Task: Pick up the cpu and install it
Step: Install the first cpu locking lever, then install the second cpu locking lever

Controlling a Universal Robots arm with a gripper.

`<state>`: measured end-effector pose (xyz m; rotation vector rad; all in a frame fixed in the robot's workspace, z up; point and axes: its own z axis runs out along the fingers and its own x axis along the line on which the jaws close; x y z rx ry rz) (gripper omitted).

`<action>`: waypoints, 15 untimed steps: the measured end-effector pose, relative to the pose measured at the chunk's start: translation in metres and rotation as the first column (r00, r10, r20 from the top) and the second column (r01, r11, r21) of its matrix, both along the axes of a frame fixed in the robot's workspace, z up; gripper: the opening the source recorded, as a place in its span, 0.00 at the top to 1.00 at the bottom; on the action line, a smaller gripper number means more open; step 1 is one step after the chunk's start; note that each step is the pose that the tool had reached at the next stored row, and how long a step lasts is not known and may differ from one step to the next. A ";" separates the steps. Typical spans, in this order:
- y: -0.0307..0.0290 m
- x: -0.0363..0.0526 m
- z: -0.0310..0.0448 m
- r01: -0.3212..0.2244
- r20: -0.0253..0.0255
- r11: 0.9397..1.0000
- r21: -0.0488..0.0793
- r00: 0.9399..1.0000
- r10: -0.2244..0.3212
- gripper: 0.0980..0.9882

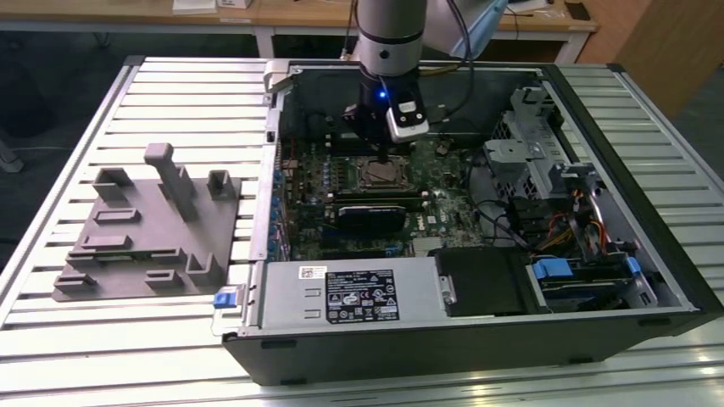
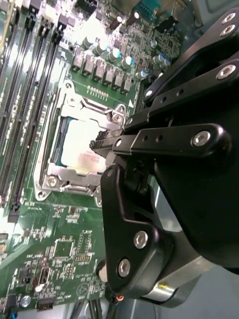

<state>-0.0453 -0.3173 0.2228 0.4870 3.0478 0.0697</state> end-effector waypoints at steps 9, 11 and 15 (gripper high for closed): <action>-0.0048 0.0030 -0.0004 0.000 0.000 1.000 0.000 1.000 0.000 0.99; -0.0048 0.0031 -0.0004 0.000 0.000 1.000 0.000 1.000 0.000 0.99; -0.0054 0.0031 -0.0005 0.000 0.000 1.000 0.000 1.000 0.000 0.99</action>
